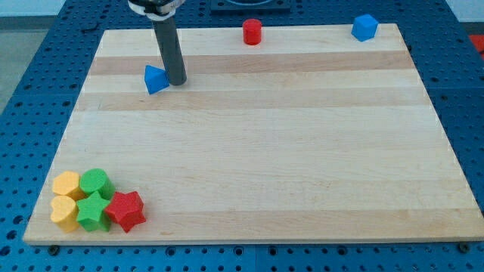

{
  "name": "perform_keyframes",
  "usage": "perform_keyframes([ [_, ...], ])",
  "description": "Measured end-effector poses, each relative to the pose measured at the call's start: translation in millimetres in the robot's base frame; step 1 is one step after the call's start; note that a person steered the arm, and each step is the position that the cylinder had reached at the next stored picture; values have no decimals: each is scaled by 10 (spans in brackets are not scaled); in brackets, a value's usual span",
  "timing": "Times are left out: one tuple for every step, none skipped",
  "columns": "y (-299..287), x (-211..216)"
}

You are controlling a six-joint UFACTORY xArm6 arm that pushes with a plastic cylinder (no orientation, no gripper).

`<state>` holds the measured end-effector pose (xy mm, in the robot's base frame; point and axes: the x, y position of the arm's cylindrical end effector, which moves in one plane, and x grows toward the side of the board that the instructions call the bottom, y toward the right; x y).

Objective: Move the blue triangle closer to the red star

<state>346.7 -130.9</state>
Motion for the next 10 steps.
perform_keyframes([
  [-7,-133],
  [-165,-490],
  [-560,-426],
  [-638,-18],
  [-541,328],
  [-548,419],
  [-552,265],
  [-502,258],
  [-361,399],
  [-69,712],
])
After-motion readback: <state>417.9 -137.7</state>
